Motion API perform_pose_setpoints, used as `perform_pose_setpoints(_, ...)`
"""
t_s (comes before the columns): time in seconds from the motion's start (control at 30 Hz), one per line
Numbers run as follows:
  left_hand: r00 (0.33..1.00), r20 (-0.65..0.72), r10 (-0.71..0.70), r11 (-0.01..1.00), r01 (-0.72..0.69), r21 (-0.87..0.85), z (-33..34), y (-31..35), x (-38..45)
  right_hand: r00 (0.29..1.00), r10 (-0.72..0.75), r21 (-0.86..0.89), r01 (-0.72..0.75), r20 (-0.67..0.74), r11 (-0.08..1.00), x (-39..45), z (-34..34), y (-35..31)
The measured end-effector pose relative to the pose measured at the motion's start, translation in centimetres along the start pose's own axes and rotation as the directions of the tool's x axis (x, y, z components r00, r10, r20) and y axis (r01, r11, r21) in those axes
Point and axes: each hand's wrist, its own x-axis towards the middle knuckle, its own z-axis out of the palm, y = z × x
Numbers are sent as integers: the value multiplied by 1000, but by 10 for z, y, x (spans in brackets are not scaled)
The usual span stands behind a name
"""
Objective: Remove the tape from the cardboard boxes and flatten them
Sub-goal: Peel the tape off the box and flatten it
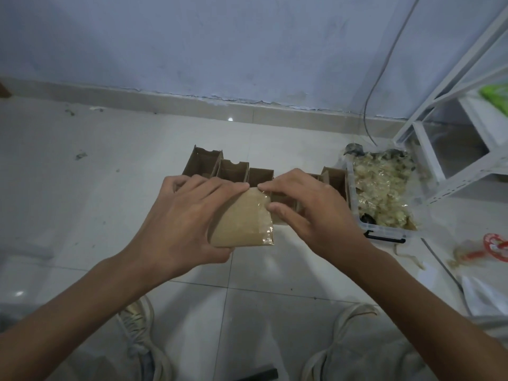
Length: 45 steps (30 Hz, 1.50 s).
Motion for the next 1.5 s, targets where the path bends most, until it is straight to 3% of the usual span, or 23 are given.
perform_pose_setpoints(0.17,1000,1,13,1000,-13,28,-1,-2,0,999,2,74,1,-44,997,1,0,-4)
perform_pose_setpoints(0.3,999,-15,43,997,-42,68,-1,1,1,997,-18,11,19,-70,1000,3,-2,-3)
perform_pose_setpoints(0.57,997,-22,77,987,-73,141,5,7,-1,995,-51,-162,64,82,985,6,-7,-4)
perform_pose_setpoints(0.87,995,6,103,983,-103,150,13,8,2,970,-12,-235,71,243,969,14,-7,1)
perform_pose_setpoints(1.0,988,69,135,983,-142,115,14,-4,3,933,-91,-144,149,349,978,9,-8,5)
perform_pose_setpoints(1.13,981,173,91,992,-74,-104,10,-12,0,959,-87,76,69,270,995,-3,-7,13)
perform_pose_setpoints(1.23,981,183,65,993,-45,-109,14,-15,1,986,-48,205,14,160,979,-9,-1,12)
perform_pose_setpoints(1.37,978,205,41,993,-17,-119,15,-15,10,991,-4,166,-19,136,986,-9,8,13)
perform_pose_setpoints(1.5,986,153,63,998,-62,-16,12,-16,14,992,9,147,-28,129,989,-1,12,13)
